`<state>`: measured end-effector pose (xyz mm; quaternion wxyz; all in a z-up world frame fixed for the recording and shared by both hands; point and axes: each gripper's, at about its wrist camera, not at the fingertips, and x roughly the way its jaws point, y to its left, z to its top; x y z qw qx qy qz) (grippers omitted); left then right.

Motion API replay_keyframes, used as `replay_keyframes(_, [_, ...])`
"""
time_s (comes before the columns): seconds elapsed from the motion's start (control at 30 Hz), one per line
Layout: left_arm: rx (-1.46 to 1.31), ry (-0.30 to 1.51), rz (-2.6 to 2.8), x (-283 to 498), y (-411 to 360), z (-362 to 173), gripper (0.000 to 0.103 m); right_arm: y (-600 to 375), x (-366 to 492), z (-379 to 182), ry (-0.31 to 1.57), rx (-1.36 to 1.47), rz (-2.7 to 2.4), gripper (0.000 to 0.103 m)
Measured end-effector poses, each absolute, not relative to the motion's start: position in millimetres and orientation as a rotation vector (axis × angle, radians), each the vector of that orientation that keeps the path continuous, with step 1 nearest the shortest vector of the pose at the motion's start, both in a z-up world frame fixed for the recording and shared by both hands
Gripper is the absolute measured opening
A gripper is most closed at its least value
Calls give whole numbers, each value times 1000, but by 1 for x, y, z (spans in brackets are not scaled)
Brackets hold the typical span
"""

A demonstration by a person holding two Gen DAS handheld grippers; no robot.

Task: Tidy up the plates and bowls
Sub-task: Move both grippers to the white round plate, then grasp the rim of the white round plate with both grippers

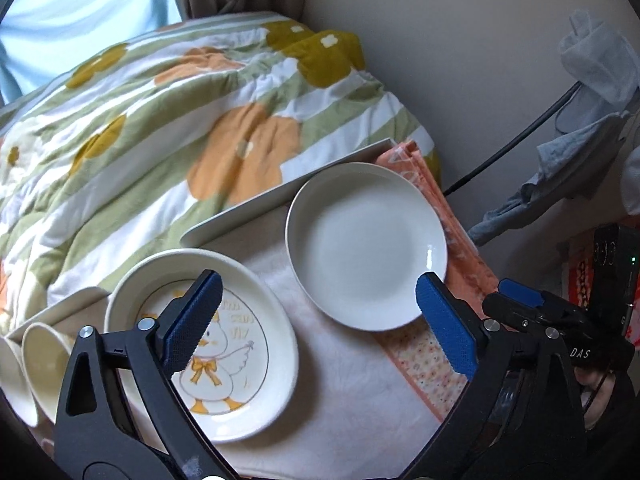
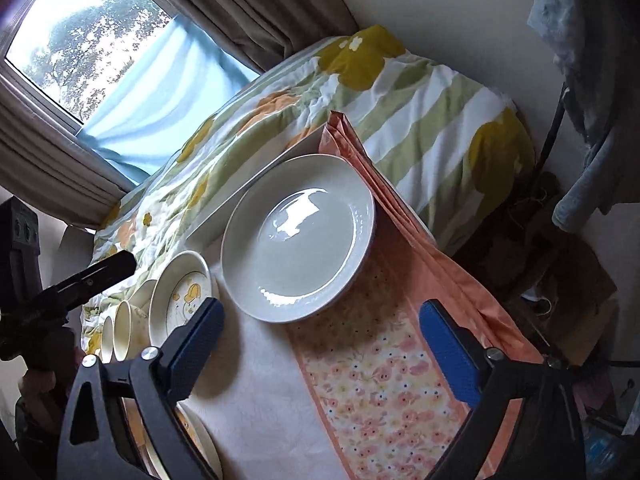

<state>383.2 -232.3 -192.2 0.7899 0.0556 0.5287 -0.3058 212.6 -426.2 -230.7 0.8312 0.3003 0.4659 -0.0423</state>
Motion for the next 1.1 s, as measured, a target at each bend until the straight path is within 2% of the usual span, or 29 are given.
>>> replay_keyframes(0.03, [133,1162,-659,394,-239,-204,87,-428,222,-239,1000,646,-89,86])
replay_keyframes(0.07, [142,1184,-660,402,-244,-216,84,-431,229,-245,1007,652,-88,84])
replay_keyframes(0.13, [157,1228,-661,419,-255,-237,73,-433,241,-256,1015,665,-89,81])
replay_keyframes(0.3, [178,1289,-676,444,-269,-270,63,-438,261,-278,1032,707,-126,62])
replay_keyframes(0.37, [190,1303,-683,450,-273,-278,57,-439,265,-283,1036,708,-145,55])
replay_keyframes(0.43, [202,1318,-681,455,-275,-284,45,-441,268,-287,1040,710,-156,48])
replay_keyframes(0.5, [204,1322,-677,459,-276,-286,40,-443,271,-289,1043,710,-163,41])
replay_keyframes(0.53, [203,1321,-684,459,-277,-287,37,-444,272,-290,1043,710,-164,34])
replay_keyframes(0.57, [208,1318,-691,459,-278,-287,35,-444,273,-291,1044,708,-166,32])
replay_keyframes(0.63, [243,1317,-698,457,-281,-289,22,-445,275,-292,1045,698,-176,28])
replay_keyframes(0.7, [272,1318,-693,457,-284,-292,16,-447,277,-294,1051,689,-188,23])
replay_keyframes(0.8, [278,1309,-684,456,-284,-292,14,-450,278,-297,1061,680,-204,13])
replay_keyframes(1.1, [309,1266,-650,450,-286,-284,14,-452,279,-297,1072,674,-187,13])
